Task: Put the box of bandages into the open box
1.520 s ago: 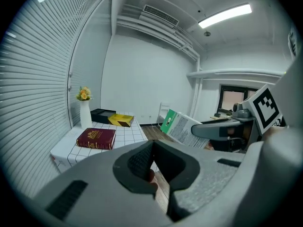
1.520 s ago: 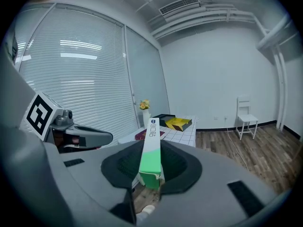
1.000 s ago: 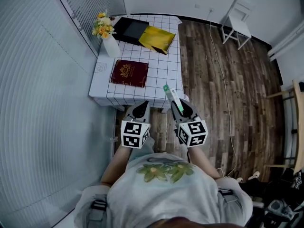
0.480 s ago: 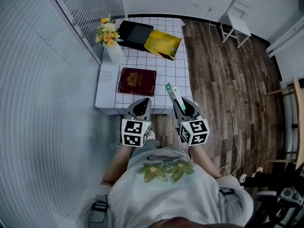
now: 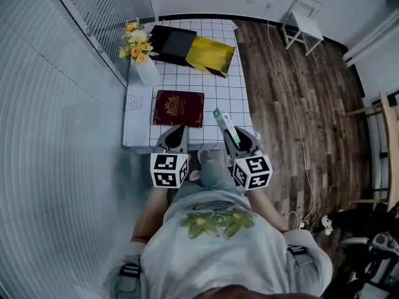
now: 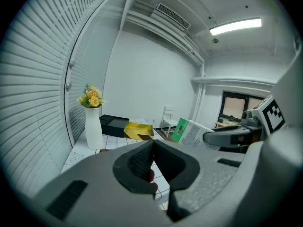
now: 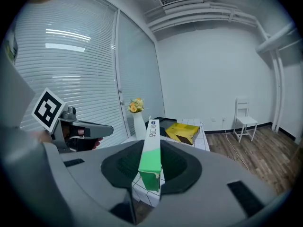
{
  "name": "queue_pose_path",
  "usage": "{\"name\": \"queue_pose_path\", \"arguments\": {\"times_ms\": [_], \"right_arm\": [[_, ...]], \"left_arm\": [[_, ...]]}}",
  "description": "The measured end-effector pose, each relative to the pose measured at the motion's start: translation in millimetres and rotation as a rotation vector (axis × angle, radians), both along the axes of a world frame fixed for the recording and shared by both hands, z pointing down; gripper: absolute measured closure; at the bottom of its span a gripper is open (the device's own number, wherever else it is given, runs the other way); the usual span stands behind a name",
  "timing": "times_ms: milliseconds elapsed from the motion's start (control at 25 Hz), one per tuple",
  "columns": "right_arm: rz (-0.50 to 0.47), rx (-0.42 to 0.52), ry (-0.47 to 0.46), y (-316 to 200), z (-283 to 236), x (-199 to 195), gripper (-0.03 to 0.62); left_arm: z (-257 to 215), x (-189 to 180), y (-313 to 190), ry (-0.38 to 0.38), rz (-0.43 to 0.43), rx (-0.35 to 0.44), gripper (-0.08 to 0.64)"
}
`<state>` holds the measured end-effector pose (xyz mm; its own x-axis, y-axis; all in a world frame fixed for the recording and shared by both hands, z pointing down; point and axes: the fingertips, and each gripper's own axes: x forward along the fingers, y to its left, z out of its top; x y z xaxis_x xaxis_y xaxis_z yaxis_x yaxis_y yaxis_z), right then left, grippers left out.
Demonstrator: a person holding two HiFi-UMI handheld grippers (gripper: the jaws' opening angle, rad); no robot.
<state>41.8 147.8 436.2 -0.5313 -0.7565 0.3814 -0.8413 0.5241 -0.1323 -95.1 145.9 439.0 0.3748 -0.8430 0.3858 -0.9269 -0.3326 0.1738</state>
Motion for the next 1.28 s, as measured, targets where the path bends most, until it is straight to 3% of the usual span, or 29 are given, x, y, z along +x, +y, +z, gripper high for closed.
{"name": "queue_pose_path", "arguments": {"times_ms": [1280], "right_arm": [[0.027, 0.046, -0.027, -173, -14, -10, 0.5]], "left_arm": [[4, 4, -161, 0.006, 0.054, -0.002, 0.555]]}}
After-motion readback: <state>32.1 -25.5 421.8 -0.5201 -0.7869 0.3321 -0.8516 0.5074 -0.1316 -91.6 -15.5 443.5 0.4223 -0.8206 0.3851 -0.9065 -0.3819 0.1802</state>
